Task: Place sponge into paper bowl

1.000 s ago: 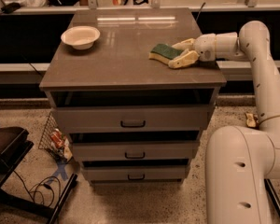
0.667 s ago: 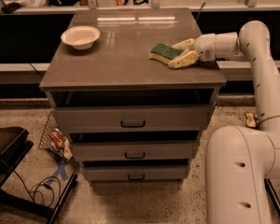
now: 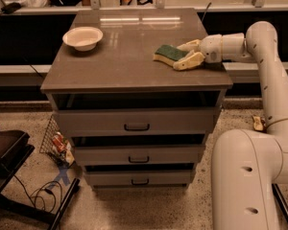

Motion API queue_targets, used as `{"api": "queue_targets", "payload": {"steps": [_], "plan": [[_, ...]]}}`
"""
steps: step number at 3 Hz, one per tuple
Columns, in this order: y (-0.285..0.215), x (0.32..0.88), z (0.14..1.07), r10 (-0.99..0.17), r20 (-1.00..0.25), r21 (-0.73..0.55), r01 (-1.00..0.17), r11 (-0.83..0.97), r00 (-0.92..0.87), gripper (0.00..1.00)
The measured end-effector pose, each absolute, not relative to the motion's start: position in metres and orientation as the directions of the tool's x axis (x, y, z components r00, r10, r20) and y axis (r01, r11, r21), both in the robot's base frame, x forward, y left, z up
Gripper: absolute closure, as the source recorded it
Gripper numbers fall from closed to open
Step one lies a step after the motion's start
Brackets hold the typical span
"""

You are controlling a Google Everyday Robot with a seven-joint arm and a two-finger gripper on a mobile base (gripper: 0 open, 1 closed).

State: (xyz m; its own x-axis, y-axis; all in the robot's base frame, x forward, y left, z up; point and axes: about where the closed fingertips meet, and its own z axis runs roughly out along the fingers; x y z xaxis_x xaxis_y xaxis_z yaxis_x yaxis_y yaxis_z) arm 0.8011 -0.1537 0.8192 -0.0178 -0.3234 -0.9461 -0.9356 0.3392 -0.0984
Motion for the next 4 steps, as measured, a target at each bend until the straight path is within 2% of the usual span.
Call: {"api": "queue_targets", "payload": {"steps": [3,4], "plan": [[-0.1536,0.8011,0.8194,-0.324,-0.946,-0.098,-0.936,0.339,-0.018,1.00],[-0.1535,0.8011,0.8194,-0.323,-0.946,-0.098,-0.936,0.339,-0.018,0.85]]}}
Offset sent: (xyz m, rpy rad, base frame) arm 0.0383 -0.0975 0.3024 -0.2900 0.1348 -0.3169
